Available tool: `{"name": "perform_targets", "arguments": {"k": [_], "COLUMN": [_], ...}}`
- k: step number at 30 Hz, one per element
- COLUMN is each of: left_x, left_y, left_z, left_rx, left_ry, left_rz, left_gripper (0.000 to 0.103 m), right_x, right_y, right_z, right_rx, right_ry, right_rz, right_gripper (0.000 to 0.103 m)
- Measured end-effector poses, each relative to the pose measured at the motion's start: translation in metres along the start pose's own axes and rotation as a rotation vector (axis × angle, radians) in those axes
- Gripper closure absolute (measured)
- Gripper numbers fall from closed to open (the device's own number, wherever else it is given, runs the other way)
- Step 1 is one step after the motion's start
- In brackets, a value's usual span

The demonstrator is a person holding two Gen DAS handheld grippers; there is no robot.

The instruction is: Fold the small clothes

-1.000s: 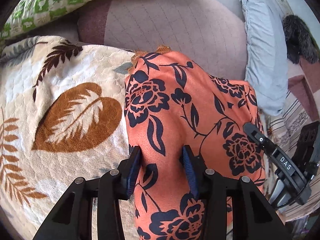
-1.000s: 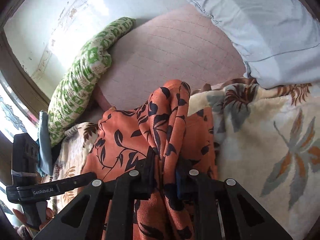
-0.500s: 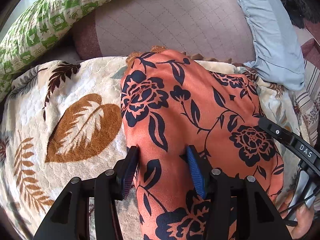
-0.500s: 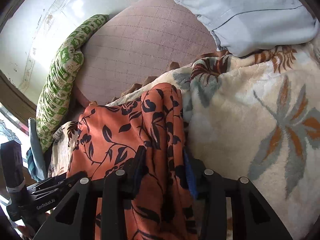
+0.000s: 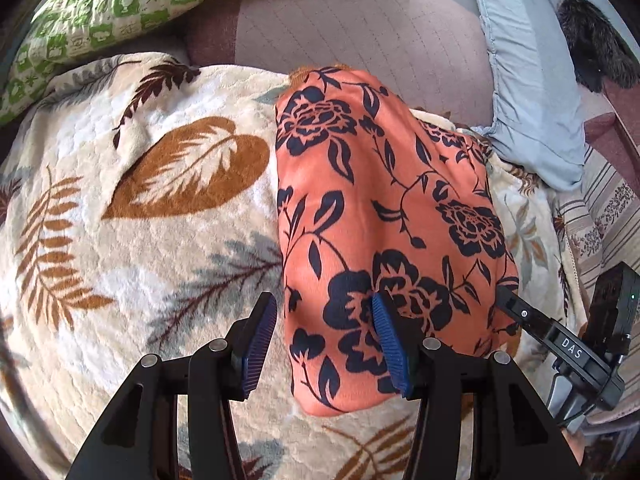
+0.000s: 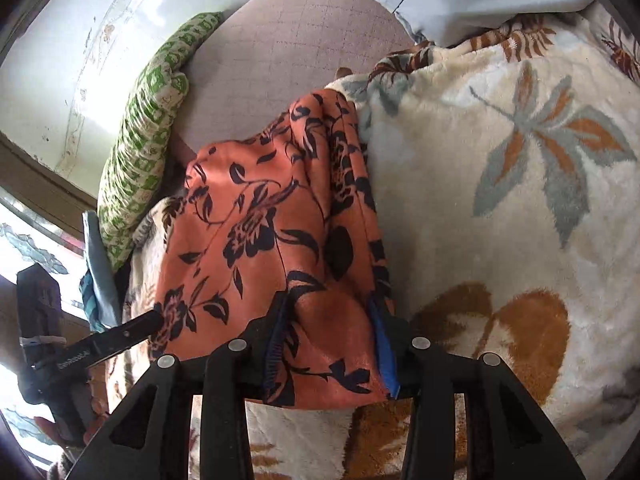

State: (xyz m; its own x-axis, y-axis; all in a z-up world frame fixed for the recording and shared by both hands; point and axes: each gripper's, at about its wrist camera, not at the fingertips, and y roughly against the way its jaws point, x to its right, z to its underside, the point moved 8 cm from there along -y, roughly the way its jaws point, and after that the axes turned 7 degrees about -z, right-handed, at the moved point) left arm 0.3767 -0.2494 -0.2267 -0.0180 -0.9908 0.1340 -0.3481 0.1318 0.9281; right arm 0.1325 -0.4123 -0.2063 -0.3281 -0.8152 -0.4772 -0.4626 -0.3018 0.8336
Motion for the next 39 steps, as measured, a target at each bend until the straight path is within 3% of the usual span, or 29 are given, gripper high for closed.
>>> {"name": "perform_targets", "arguments": {"k": [1, 3, 6, 11, 16, 19, 22, 24, 27, 31, 32, 35, 37, 39], "left_x": [0.0, 0.002, 0.003, 0.002, -0.004, -0.016, -0.03, -0.034, -0.024, -0.007, -0.005, -0.002, -0.004, -0.006], "left_y": [-0.001, 0.0, 0.0, -0.015, 0.002, 0.031, 0.042, 0.036, 0.009, -0.024, -0.031, -0.046, -0.057, -0.075], "left_z": [0.005, 0.011, 0.015, 0.021, 0.016, -0.006, -0.045, -0.069, -0.097, -0.118, -0.121, -0.128, -0.133, -0.133], "left_rx": [-0.007, -0.003, 0.021, -0.008, -0.034, 0.042, 0.093, 0.082, 0.01, -0.002, -0.008, -0.007, 0.005, -0.02], "left_ry": [-0.011, -0.04, -0.067, -0.068, -0.062, -0.061, -0.024, -0.019, -0.031, -0.056, -0.053, -0.03, -0.027, -0.024], "left_rz": [-0.012, -0.037, -0.069, -0.071, 0.014, 0.042, 0.02, -0.021, -0.055, -0.101, -0.106, -0.084, -0.1, -0.117], "left_gripper": [0.053, 0.053, 0.051, 0.044, 0.047, 0.05, 0.048, 0.048, 0.049, 0.049, 0.049, 0.052, 0.052, 0.051], "right_x": [-0.003, -0.019, -0.034, -0.003, -0.003, -0.011, -0.011, -0.008, -0.004, 0.001, 0.003, -0.016, -0.024, -0.004], "right_y": [-0.001, 0.009, 0.031, 0.002, 0.016, 0.039, 0.048, 0.037, 0.007, -0.04, -0.05, -0.057, -0.041, -0.047], "right_z": [0.002, 0.001, -0.003, 0.014, 0.008, -0.016, -0.049, -0.07, -0.091, -0.104, -0.104, -0.109, -0.116, -0.117], "right_rx": [0.003, 0.023, 0.092, 0.008, 0.029, 0.107, 0.173, 0.167, 0.139, 0.095, 0.079, 0.077, 0.158, 0.143], "right_ry": [0.029, 0.101, 0.164, 0.146, 0.071, 0.023, -0.034, -0.073, -0.129, -0.113, -0.105, -0.007, 0.048, -0.004], "right_rz": [0.022, 0.028, 0.046, 0.134, 0.047, -0.048, -0.106, -0.128, -0.145, -0.056, -0.035, -0.055, -0.046, 0.008], "right_gripper": [0.067, 0.092, 0.092, 0.092, 0.084, 0.082, 0.067, 0.061, 0.061, 0.061, 0.061, 0.092, 0.092, 0.092]}}
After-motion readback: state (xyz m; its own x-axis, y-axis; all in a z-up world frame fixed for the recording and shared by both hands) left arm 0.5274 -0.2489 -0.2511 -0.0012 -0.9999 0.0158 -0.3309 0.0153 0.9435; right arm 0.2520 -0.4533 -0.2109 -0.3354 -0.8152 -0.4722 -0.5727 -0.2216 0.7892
